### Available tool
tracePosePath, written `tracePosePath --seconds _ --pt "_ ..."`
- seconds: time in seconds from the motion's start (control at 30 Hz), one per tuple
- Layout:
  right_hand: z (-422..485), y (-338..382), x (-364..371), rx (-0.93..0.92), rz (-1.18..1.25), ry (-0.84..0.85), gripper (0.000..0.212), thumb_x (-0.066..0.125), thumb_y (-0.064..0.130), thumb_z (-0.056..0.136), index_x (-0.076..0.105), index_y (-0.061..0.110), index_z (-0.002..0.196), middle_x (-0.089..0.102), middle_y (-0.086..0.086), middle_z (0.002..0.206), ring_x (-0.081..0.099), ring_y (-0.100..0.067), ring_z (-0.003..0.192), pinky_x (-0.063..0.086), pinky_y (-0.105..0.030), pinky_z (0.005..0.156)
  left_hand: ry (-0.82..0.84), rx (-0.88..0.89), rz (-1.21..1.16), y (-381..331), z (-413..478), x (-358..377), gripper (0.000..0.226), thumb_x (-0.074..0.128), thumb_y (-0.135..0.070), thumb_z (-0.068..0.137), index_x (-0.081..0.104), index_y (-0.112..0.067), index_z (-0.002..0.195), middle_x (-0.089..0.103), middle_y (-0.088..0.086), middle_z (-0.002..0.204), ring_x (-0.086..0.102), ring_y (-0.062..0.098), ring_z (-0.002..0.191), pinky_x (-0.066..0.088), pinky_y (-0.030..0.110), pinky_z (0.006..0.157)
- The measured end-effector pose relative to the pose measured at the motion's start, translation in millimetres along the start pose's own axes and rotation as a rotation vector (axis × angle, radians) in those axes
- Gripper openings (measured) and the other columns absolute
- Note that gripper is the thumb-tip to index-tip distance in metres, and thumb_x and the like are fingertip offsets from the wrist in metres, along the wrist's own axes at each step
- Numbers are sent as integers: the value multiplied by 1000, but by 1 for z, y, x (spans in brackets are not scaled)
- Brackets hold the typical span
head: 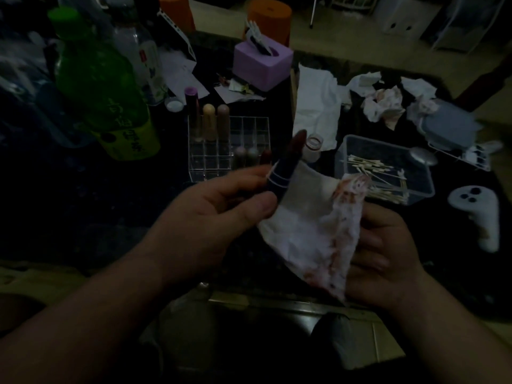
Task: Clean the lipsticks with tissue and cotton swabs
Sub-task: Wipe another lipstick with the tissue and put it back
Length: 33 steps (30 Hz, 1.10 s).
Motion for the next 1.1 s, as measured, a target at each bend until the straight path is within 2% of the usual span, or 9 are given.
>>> tracePosePath --seconds 0.17,0.23,0.27,0.33,0.43,0.57,0.7,0.83,1.1 --pt "4 1 -19 -136 -120 -153 21 60 25 87 63 5 84 59 -13 73 31 -16 53 19 -18 50 -23 -26 -12 3 1 8 23 63 -26 73 79 -41 79 78 -10 86 73 2 82 53 11 69" --pt "-8 18 -34 -282 -252 -372 48 60 40 79 61 -1 105 61 -24 101 54 -31 77 43 -27 74 -58 -45 -41 5 1 3 22 63 -27 72 80 -41 77 78 -10 86 73 2 82 53 11 67" --pt "-12 25 -35 -321 -298 -411 67 56 52 80 59 -5 115 60 -30 118 60 -42 99 42 -46 102 -66 -54 -42 7 1 0 21 64 -28 71 80 -40 77 78 -9 87 73 3 83 53 11 67" --pt "-13 31 -25 -326 -443 -350 86 57 69 75 60 -5 119 56 -30 132 53 -48 123 38 -56 105 -62 -67 -45 10 0 -2 19 64 -27 73 81 -34 79 79 -6 89 74 5 84 54 13 68" --pt "-13 28 -26 -256 -747 -403 65 78 49 72 68 2 116 66 -24 120 65 -38 110 54 -45 90 -67 -103 -53 19 -2 -3 18 65 -26 74 81 -29 81 79 -2 89 74 8 82 54 14 67" --pt "-14 33 -38 -323 -966 -664 5 71 11 80 73 6 80 73 -21 85 69 -29 75 58 -30 66 -97 -181 -69 34 -4 -8 18 66 -27 72 79 -22 85 78 2 91 74 12 83 56 18 67" --pt "-13 42 -44 -268 -1313 -813 13 71 14 87 71 14 75 73 -9 75 69 -22 66 55 -33 62 -224 -203 43 37 -5 -28 14 69 -34 64 77 -32 76 77 -11 82 72 1 75 52 12 61" --pt "-3 51 -50 -147 -1802 -935 15 69 27 88 69 21 75 68 4 70 61 -2 62 49 -22 58 -388 -151 160 25 -7 -70 35 71 -41 65 72 -28 97 77 -8 89 73 7 83 54 23 72" --pt "18 55 -36 -64 -2324 -1108 20 64 41 81 61 22 89 62 3 87 58 -22 86 51 -35 69 -458 -140 -76 34 -10 -96 37 72 -26 65 68 -14 100 76 5 81 71 23 79 57 39 80"
Point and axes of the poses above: each hand's wrist, its own z-axis towards the middle knuckle, its own x-axis out of the palm, y = z × x, the point moved 9 cm from there along z, towards the middle knuckle
